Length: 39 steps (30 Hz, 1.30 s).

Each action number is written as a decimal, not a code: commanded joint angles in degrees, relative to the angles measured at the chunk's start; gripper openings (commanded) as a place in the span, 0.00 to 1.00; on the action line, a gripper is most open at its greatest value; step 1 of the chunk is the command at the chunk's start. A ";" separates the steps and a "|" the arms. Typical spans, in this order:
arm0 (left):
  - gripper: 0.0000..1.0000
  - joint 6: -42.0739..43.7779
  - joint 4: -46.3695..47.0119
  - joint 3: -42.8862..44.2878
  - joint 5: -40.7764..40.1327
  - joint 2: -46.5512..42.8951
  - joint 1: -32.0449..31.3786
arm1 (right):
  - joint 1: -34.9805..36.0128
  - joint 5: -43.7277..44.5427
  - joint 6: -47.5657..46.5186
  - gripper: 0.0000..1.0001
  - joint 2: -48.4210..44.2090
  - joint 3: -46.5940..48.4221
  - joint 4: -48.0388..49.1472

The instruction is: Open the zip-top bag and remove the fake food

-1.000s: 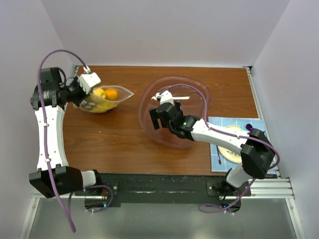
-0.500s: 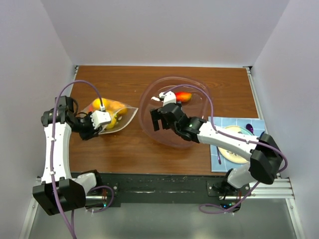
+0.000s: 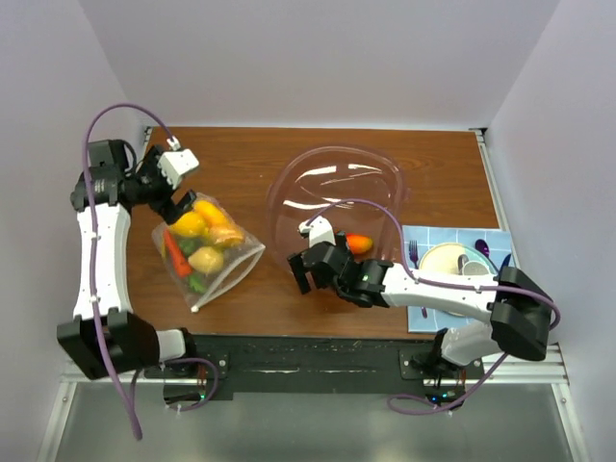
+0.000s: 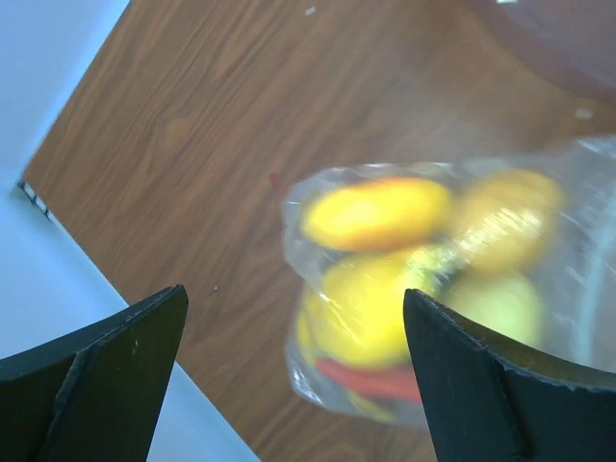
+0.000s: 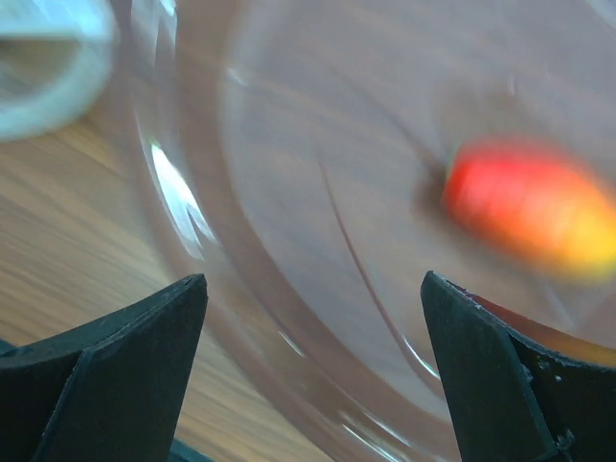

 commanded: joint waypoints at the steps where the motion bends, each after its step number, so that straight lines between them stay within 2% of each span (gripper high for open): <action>1: 0.99 -11.36 17.60 -1.38 -6.26 8.87 0.18 | 1.12 1.44 -3.72 0.99 1.55 7.70 5.74; 4: 0.89 -10.84 15.22 0.47 -6.87 16.07 0.35 | 1.47 0.56 -4.34 0.99 5.16 11.31 5.12; 6: 0.84 -9.79 15.48 -1.10 -7.40 16.71 0.79 | 2.96 -0.23 -5.47 0.99 6.30 12.37 5.47; 9: 0.84 -7.94 16.27 -3.39 -7.49 16.45 1.84 | 6.03 -1.02 -6.62 0.96 7.18 12.55 6.53; 15: 0.88 -6.88 16.80 -3.84 -7.58 17.32 3.69 | 12.71 -4.44 -10.23 0.91 8.94 7.90 15.74; 18: 0.88 -6.53 16.19 -4.01 -7.05 18.03 4.04 | 13.86 -9.26 -8.57 0.95 10.69 7.18 19.71; 20: 0.88 -6.35 15.93 -4.28 -6.62 18.29 3.95 | 14.39 -9.46 -7.60 0.99 13.94 8.23 19.54; 29: 0.81 -5.39 18.47 -9.90 -7.84 17.24 4.04 | 14.66 -8.93 -6.09 0.99 25.80 17.36 20.50; 39: 0.79 -5.30 20.23 -13.95 -7.93 17.32 4.04 | 14.66 -10.69 -7.85 0.99 32.57 25.46 20.33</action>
